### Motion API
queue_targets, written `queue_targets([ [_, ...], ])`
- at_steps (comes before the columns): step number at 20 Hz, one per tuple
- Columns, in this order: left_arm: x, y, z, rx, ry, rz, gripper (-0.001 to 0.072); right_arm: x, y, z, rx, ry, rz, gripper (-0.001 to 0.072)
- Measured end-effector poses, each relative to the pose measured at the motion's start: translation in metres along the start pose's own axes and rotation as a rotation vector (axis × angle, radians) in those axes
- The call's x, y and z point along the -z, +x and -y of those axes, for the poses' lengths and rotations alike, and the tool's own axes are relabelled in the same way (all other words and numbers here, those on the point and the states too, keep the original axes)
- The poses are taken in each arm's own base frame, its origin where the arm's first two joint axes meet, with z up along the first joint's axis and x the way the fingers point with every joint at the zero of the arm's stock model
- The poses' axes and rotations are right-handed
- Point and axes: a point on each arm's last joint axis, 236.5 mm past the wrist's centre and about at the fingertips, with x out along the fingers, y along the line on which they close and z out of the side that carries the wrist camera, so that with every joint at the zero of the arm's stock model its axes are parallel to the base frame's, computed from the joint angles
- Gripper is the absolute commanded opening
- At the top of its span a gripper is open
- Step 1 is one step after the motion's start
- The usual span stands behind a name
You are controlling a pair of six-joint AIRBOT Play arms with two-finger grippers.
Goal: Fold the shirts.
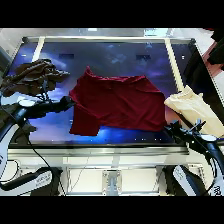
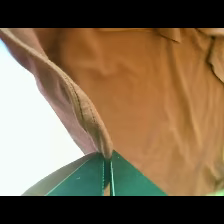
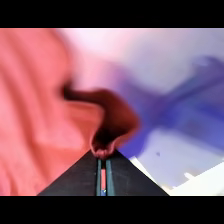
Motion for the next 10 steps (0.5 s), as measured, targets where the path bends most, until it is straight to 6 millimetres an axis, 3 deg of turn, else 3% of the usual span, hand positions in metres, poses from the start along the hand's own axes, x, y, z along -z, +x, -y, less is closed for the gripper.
queue_targets([
  [2, -0.010, -0.014, 0.028, 0.051, 0.104, 0.008, 0.0009, -0.010, -0.014, -0.036, -0.081, -0.147, 0.013, 0.0034],
  [5, -0.037, -0.060, 0.090, 0.111, 0.311, 0.101, 0.0009, -0.025, -0.057, -0.103, -0.182, -0.416, 0.076, 0.0034],
  [8, -0.053, -0.135, 0.162, 0.111, 0.548, 0.268, 0.0009, -0.028, -0.130, -0.168, -0.181, -0.723, 0.218, 0.0034],
  [10, -0.054, -0.195, 0.203, 0.058, 0.688, 0.416, 0.0009, -0.029, -0.191, -0.204, -0.124, -0.888, 0.392, 0.0033],
])
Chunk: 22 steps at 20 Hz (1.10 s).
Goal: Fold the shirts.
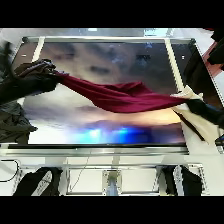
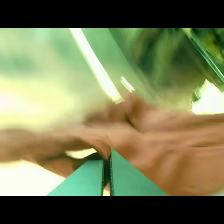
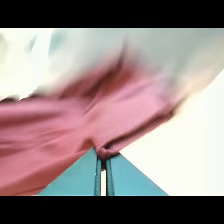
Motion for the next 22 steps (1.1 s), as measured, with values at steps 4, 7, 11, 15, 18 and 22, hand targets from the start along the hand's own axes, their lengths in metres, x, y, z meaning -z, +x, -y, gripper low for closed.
queue_targets([
  [4, -0.094, -0.109, 0.046, -0.190, 0.194, 0.350, 0.0009, -0.096, -0.108, -0.037, 0.225, -0.250, 0.346, 0.0034],
  [7, -0.134, -0.163, 0.080, -0.229, 0.264, 0.499, 0.0009, -0.145, -0.161, -0.062, 0.289, -0.326, 0.526, 0.0033],
  [11, -0.142, -0.149, 0.065, -0.249, 0.252, 0.429, 0.0009, -0.180, -0.145, -0.081, 0.144, -0.315, 0.554, 0.0034],
  [15, -0.099, -0.061, -0.003, -0.225, 0.108, 0.126, 0.0009, -0.182, -0.054, -0.070, -0.121, -0.205, 0.356, 0.0035],
  [18, -0.044, 0.009, -0.061, -0.202, -0.035, -0.115, 0.0009, -0.139, 0.043, -0.042, -0.224, -0.123, 0.085, 0.0034],
  [22, 0.049, 0.088, -0.139, -0.214, -0.213, -0.390, 0.0009, -0.033, 0.178, -0.005, -0.211, -0.057, -0.262, 0.0035],
])
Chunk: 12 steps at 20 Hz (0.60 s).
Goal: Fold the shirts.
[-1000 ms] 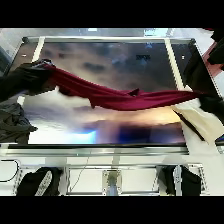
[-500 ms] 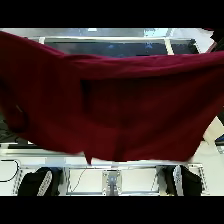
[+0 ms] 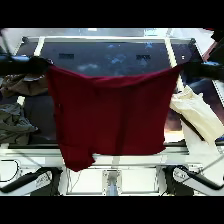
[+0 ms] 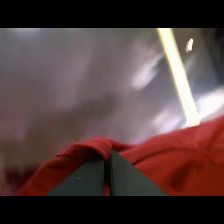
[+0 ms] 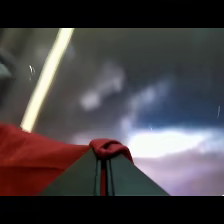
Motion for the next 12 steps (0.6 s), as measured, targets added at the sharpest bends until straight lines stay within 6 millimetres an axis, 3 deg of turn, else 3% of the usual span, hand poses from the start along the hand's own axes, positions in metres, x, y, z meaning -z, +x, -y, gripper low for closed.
queue_targets([
  [2, 0.020, 0.047, -0.035, -0.040, -0.073, -0.088, 0.0009, 0.031, 0.058, 0.028, 0.051, 0.049, -0.087, 0.0034],
  [5, 0.044, 0.096, -0.077, -0.109, -0.148, -0.162, 0.0009, 0.051, 0.114, 0.060, 0.124, 0.106, -0.091, 0.0034],
  [8, 0.058, 0.116, -0.099, -0.153, -0.175, -0.192, 0.0008, 0.052, 0.134, 0.080, 0.174, 0.127, -0.056, 0.0034],
  [12, 0.080, 0.113, -0.105, -0.182, -0.161, -0.284, 0.0008, 0.049, 0.128, 0.081, 0.179, 0.081, -0.095, 0.0033],
])
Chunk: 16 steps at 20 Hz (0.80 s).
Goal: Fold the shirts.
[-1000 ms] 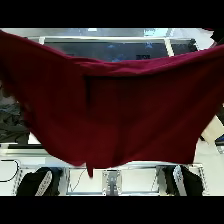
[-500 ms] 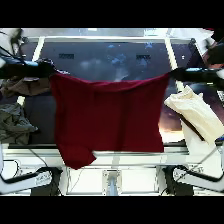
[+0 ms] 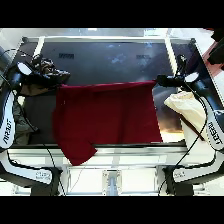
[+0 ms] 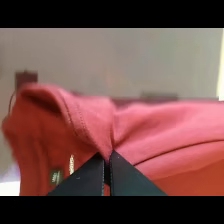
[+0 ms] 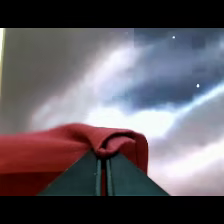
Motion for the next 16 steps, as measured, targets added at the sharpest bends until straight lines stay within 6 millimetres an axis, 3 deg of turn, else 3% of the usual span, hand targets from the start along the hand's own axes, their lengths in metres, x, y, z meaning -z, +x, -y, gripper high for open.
queue_targets([
  [5, 0.012, -0.041, -0.007, -0.083, 0.086, -0.031, 0.0008, -0.004, -0.050, -0.009, 0.049, -0.137, -0.042, 0.0033],
  [8, 0.029, -0.053, -0.007, -0.096, 0.100, -0.084, 0.0008, 0.016, -0.064, -0.011, 0.059, -0.168, -0.123, 0.0034],
  [11, 0.062, -0.040, -0.005, -0.078, 0.086, -0.173, 0.0008, 0.057, -0.055, -0.011, 0.056, -0.167, -0.222, 0.0034],
  [16, 0.137, 0.003, -0.001, -0.052, 0.069, -0.342, 0.0009, 0.119, -0.029, -0.003, 0.070, -0.140, -0.306, 0.0034],
])
